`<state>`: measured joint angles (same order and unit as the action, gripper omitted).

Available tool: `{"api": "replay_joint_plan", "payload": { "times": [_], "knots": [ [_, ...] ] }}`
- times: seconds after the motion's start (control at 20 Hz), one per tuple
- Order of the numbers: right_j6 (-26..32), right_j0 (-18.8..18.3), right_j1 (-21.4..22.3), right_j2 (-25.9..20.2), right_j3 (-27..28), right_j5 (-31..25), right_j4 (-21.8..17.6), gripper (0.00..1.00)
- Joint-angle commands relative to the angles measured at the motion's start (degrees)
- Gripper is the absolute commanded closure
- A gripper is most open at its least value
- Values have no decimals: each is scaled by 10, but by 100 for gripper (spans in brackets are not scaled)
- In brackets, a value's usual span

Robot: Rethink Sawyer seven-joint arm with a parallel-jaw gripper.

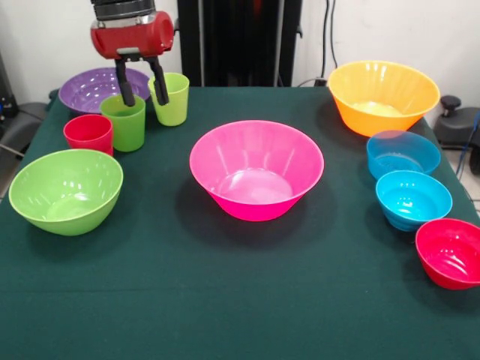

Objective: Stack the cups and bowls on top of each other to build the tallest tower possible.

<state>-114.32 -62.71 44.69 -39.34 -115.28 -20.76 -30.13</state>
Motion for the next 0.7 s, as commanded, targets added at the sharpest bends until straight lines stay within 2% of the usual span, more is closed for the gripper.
{"api": "replay_joint_plan", "payload": {
  "times": [0.05,0.7],
  "knots": [
    [51,29,-22,23,-21,-43,-58,0],
    [80,1,-9,5,-21,-68,-49,0]
  ]
}}
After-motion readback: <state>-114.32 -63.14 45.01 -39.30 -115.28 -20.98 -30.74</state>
